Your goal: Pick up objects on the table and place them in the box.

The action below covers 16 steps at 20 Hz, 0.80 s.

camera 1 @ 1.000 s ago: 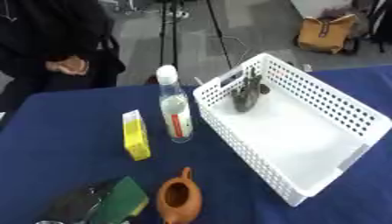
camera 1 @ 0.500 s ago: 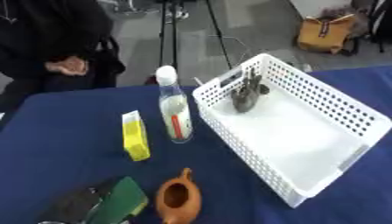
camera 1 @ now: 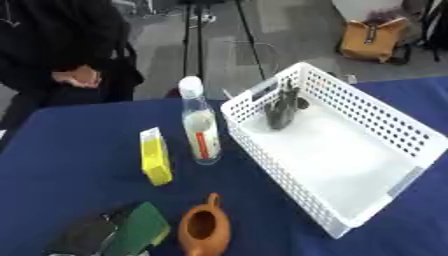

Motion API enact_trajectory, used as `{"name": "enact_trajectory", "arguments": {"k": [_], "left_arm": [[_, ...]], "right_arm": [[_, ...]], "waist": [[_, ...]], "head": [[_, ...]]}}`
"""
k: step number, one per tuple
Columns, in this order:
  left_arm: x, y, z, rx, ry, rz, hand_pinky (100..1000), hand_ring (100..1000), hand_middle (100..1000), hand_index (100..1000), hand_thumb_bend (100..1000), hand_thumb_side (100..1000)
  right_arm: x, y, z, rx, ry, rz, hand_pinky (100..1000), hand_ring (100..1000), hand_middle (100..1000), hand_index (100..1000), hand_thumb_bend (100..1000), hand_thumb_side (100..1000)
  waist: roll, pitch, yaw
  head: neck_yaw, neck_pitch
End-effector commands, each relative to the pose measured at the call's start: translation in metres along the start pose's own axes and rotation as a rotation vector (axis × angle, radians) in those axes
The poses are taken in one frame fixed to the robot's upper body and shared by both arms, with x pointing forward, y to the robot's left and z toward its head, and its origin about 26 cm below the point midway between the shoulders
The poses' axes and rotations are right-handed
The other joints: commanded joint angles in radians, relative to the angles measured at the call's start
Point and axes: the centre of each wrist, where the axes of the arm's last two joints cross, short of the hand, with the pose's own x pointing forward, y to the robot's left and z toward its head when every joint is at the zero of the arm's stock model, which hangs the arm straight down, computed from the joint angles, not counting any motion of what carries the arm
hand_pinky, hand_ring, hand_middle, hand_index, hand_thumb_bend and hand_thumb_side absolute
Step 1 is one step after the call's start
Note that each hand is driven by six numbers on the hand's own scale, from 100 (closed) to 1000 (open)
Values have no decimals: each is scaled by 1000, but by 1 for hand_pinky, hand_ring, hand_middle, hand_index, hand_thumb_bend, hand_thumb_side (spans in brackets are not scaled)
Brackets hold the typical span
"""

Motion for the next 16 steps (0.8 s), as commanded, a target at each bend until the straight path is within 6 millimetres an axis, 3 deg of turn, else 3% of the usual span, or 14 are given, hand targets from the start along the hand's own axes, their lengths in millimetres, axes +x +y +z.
{"name": "enact_trajectory", "arguments": {"k": [1,7,12,15,16], "left_arm": [[-1,-3,-2,-21,1,-12,135,341,502,942,234,769],[-1,-2,-2,-15,2,-17,100,294,456,891,182,727],[-1,-1,-2,21,11,-20,100,231,377,723,116,684],[-1,-2,-3,37,16,-19,100,227,371,706,109,687],[-1,-1,-3,45,18,-18,100,205,333,642,100,684]], "right_arm": [[1,-4,-7,-18,-22,-2,611,530,483,559,100,574],[1,-4,-7,-19,-20,-5,611,529,483,559,100,575],[1,-4,-7,-19,-19,-7,610,529,483,559,100,575],[1,-4,-7,-19,-18,-8,610,528,482,559,100,575],[1,-4,-7,-19,-18,-7,610,528,482,559,100,575]], "waist": [[-5,-13,-2],[-5,-11,-2],[-5,-12,-2],[-5,-12,-2],[-4,-13,-2]], "head": [[4,-11],[3,-11],[2,-13],[2,-16],[2,-16]]}}
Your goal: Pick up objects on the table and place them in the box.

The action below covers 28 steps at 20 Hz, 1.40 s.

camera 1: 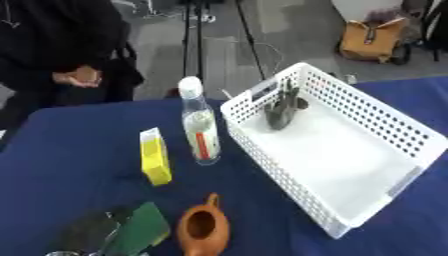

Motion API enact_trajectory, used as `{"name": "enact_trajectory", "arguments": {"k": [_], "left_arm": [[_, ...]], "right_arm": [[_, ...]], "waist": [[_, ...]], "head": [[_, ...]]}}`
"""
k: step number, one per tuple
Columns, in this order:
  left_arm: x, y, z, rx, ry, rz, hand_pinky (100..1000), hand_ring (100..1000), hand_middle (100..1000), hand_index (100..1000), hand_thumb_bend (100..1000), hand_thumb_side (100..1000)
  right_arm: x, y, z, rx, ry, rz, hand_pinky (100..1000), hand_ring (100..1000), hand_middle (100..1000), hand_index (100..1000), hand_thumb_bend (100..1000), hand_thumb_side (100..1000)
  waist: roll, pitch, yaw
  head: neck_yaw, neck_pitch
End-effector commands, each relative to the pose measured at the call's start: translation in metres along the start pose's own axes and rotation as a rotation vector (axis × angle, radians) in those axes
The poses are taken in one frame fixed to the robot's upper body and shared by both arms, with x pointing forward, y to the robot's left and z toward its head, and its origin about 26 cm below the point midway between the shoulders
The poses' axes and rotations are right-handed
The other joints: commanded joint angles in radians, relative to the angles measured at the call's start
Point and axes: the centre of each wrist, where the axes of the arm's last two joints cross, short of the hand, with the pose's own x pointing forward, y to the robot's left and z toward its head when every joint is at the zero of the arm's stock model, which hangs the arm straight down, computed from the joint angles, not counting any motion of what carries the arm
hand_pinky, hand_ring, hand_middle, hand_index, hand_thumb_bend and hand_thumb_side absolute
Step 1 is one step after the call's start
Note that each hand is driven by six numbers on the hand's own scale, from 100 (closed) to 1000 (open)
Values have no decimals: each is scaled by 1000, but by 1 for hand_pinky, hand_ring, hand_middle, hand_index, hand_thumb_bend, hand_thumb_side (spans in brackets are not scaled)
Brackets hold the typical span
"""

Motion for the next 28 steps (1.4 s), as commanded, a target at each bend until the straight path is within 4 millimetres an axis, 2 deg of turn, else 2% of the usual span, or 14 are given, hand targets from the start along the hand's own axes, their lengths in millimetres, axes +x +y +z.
{"name": "enact_trajectory", "arguments": {"k": [1,4,7,8,20,28], "left_arm": [[-2,-2,-1,15,18,-17,100,205,333,642,100,684],[-2,-2,-1,32,26,-16,100,188,304,579,100,694],[-2,0,-1,46,34,-13,100,186,299,567,100,690],[-2,0,0,48,35,-12,100,180,287,549,100,663],[-5,21,10,58,30,-26,100,178,281,529,100,563],[-11,35,18,74,53,-72,100,178,281,520,100,535]], "right_arm": [[1,-4,-7,-16,-20,-3,610,528,482,559,100,575],[1,-4,-6,-15,-19,-3,610,528,482,559,100,575],[1,-4,-6,-14,-19,-2,610,528,482,559,100,575],[1,-4,-6,-13,-18,-2,610,528,482,560,100,575],[-1,-5,-5,-8,-17,5,611,528,482,560,100,577],[-1,-6,-4,-4,-17,10,611,528,483,561,100,579]], "waist": [[-5,-14,-1],[-4,-15,0],[-3,-16,0],[-3,-17,0],[4,-27,6],[10,-35,9]], "head": [[2,-15],[2,-16],[1,-17],[2,-17],[-1,-14],[-3,-11]]}}
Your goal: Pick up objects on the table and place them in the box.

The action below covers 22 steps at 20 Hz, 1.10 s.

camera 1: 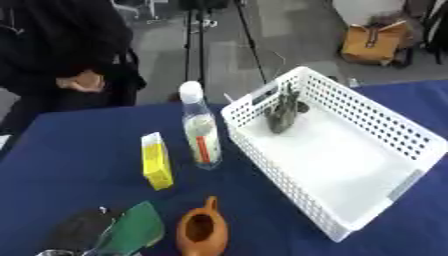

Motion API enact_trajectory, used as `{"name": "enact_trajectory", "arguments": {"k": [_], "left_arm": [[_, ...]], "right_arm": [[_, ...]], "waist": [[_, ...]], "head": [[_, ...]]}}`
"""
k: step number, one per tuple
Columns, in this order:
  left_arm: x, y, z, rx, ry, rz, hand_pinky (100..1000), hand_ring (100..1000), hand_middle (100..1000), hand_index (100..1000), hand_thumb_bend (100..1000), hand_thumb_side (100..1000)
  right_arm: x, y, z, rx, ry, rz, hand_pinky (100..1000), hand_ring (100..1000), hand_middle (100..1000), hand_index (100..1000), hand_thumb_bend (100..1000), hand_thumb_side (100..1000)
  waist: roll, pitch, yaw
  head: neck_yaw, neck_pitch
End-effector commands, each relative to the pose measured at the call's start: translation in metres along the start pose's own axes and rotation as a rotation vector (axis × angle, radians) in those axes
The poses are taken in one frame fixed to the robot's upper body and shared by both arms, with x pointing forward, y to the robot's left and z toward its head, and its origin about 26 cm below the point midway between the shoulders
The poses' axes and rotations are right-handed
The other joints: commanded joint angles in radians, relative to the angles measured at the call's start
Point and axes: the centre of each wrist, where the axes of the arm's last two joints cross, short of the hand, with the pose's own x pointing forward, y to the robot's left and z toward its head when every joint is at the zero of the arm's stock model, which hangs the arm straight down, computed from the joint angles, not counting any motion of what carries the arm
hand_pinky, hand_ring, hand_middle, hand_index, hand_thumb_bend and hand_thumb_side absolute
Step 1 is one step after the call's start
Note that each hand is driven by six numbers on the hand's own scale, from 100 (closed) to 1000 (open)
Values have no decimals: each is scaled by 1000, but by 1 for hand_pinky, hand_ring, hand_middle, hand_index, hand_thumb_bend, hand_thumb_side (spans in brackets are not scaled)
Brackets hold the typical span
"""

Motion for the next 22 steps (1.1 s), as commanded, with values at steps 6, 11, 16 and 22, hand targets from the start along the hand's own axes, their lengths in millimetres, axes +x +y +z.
{"name": "enact_trajectory", "arguments": {"k": [6,11,16,22], "left_arm": [[-11,19,9,46,38,-44,100,176,279,517,100,524],[-14,30,13,74,42,-62,100,174,278,517,100,518],[-19,42,14,100,30,-100,100,172,278,517,100,511],[-26,60,13,142,8,-147,100,173,279,517,100,505]], "right_arm": [[0,-5,-7,-12,-24,7,612,528,483,562,100,579],[0,-5,-6,-10,-25,9,612,528,483,562,100,580],[0,-5,-6,-7,-26,10,612,528,483,562,100,580],[0,-5,-6,-2,-29,10,612,528,483,562,100,581]], "waist": [[1,-27,3],[3,-29,5],[5,-31,7],[9,-35,6]], "head": [[-3,0],[-4,3],[-6,5],[-5,6]]}}
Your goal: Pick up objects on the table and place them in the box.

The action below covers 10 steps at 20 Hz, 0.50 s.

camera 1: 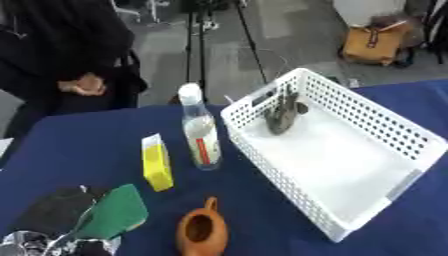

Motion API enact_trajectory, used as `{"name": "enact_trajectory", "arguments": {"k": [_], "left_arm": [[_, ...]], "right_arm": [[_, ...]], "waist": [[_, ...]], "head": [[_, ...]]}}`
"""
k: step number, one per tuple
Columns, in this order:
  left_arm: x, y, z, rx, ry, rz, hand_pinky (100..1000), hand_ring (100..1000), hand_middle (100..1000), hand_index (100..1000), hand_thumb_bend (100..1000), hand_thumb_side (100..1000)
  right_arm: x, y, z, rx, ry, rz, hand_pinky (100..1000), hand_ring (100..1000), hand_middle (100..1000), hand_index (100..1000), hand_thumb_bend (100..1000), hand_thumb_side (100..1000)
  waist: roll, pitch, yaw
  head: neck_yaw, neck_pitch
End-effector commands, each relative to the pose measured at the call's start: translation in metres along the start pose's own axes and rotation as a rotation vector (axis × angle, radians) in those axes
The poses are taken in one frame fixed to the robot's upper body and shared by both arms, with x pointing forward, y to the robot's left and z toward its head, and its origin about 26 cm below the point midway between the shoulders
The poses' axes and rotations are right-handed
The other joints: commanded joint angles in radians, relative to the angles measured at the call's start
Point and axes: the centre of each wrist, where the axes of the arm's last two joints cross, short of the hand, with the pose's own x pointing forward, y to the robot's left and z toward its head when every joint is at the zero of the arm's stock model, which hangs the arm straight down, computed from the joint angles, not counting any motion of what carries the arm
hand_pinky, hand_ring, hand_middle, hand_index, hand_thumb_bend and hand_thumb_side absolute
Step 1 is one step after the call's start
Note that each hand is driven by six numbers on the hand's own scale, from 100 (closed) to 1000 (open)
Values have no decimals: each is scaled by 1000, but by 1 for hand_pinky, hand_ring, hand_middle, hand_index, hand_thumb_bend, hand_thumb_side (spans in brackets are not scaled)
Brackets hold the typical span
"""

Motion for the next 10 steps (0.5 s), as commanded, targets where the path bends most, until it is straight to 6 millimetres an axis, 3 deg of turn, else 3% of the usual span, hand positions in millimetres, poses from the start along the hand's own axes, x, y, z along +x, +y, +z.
{"name": "enact_trajectory", "arguments": {"k": [1,10], "left_arm": [[-10,20,2,49,0,-49,100,173,279,517,100,502],[-18,50,1,128,-18,-127,100,175,282,519,100,490]], "right_arm": [[0,-5,-7,-6,-31,7,612,528,483,562,100,581],[0,-5,-7,1,-34,7,613,528,484,562,100,581]], "waist": [[-2,-27,0],[5,-33,-5]], "head": [[0,6],[6,6]]}}
